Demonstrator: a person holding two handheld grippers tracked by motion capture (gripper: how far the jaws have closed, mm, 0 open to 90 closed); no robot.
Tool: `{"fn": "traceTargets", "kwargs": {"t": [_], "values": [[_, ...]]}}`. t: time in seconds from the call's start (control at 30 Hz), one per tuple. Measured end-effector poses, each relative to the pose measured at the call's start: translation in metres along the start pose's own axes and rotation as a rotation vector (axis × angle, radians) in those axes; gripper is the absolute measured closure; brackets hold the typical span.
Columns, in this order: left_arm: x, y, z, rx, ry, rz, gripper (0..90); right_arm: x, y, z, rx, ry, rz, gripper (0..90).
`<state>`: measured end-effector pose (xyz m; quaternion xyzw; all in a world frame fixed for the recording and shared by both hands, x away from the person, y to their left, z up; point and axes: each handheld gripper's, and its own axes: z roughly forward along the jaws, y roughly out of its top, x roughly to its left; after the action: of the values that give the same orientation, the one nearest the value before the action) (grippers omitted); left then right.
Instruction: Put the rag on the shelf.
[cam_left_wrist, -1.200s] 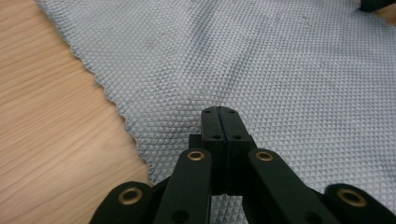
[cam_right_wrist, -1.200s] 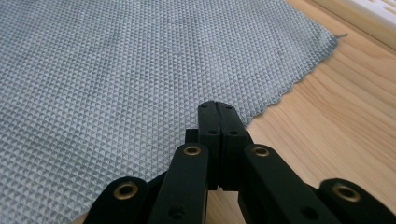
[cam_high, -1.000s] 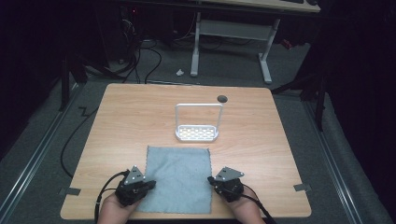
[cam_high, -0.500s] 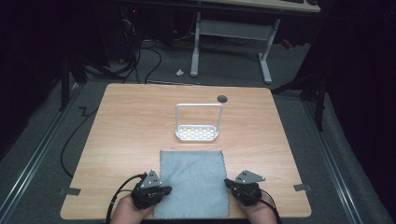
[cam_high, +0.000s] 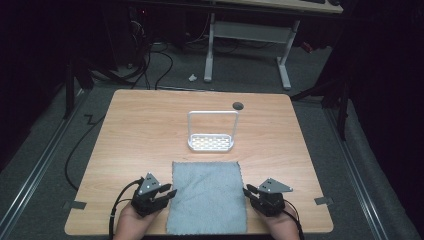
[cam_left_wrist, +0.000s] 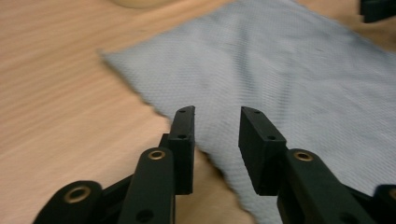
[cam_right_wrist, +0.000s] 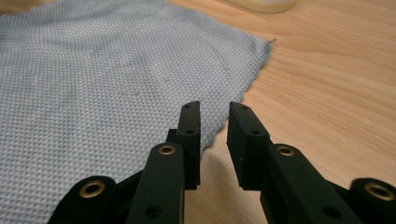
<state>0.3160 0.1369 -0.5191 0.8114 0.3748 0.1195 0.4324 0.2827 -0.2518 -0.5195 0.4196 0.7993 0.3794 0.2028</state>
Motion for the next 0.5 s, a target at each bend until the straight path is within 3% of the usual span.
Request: {"fn": "traceTargets", "kwargs": {"t": [0.17,0.23,0.3,0.5], "values": [[0.020,0.012,0.009,-0.022,0.080,-0.039,60.3,-0.007,0.002,0.000,-0.033,-0.014,0.023,71.8],[0.027,0.016,0.014,-0.024,0.106,-0.052,59.1,-0.008,0.004,0.000,-0.040,0.002,0.043,72.7],[0.034,0.019,0.020,-0.015,0.117,-0.076,58.1,-0.009,0.005,-0.001,-0.052,0.003,0.046,73.3],[0.043,0.026,0.035,0.004,0.136,-0.093,58.1,-0.010,0.008,0.003,-0.046,0.017,0.040,72.1]]}}
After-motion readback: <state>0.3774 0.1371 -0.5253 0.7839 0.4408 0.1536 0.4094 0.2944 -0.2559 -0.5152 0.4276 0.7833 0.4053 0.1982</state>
